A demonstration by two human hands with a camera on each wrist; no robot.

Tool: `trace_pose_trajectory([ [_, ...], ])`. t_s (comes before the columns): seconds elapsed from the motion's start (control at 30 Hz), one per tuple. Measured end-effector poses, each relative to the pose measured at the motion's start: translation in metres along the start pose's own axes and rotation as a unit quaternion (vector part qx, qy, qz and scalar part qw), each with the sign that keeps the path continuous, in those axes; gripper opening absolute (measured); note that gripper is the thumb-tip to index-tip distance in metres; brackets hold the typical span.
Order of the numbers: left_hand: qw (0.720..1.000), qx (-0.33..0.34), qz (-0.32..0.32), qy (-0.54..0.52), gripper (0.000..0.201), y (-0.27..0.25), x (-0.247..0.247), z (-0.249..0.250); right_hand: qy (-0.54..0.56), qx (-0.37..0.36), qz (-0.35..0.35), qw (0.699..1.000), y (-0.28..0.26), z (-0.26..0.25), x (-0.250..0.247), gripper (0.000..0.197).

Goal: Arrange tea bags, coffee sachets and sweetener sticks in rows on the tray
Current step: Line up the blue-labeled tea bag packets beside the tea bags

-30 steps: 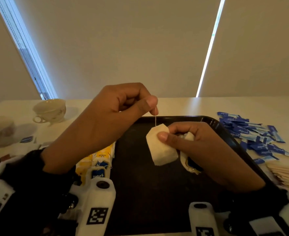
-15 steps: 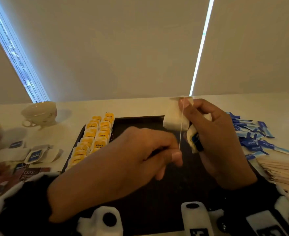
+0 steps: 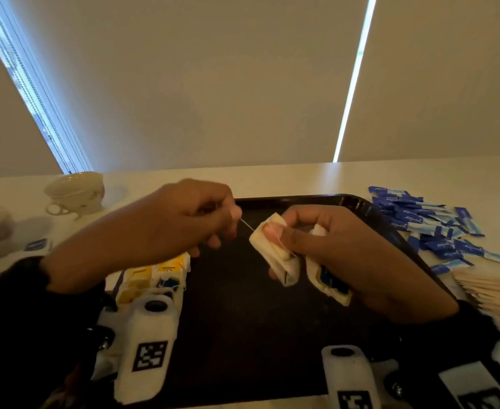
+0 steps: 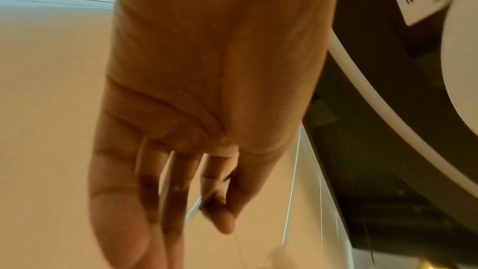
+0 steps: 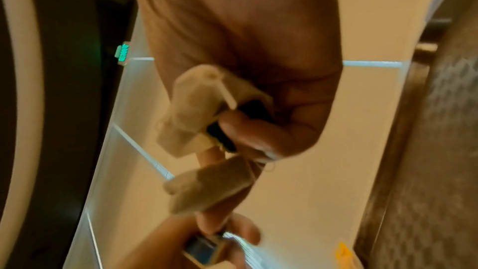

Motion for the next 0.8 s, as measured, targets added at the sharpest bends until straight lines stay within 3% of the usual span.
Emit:
trace_pose_trajectory([
  [0.07,0.998,0.016,0.008,-0.062,0.032,-0.007,-0.008,0.006,-0.055,0.005,0.017,0.998,0.002,0.001,0.002,0.013],
  [0.17,0.997,0.052,0.023,-0.054,0.027,-0.013,-0.007,0.017,-0.113,0.001,0.067,0.991,0.005,0.002,0.003,0.014],
  [0.37,0.996,0.072,0.044,0.041,0.04,-0.014,0.009,0.03,-0.093,-0.025,0.147,0.985,0.008,0.008,0.001,0.02],
  [0.47,0.992,0.083,0.063,0.067,0.031,-0.012,0.015,0.031,-0.077,-0.025,0.147,0.986,0.008,0.009,0.001,0.019],
  [0.67,0.988,0.074,0.081,0.106,0.038,-0.02,0.014,0.033,-0.075,-0.039,0.176,0.981,0.008,0.011,0.002,0.021],
  [0.73,0.988,0.039,0.097,0.112,0.034,0.001,0.017,0.011,-0.066,-0.043,0.184,0.98,0.007,0.011,0.002,0.021],
  [0.77,0.986,0.051,0.075,0.143,0.029,0.001,0.023,-0.017,-0.06,-0.046,0.186,0.98,0.007,0.011,0.002,0.02],
  [0.8,0.98,0.005,0.062,0.189,0.023,-0.001,0.018,-0.05,-0.053,-0.049,0.188,0.98,0.007,0.011,0.003,0.02],
])
Point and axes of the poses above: each hand's wrist, its own y-axis towards the middle knuckle, its own x-axis out of the palm, z = x × y, the point moved 3 cm from there along y, towards the middle knuckle, and after that the axes turned 14 degrees about -z, right-handed, at the moved point
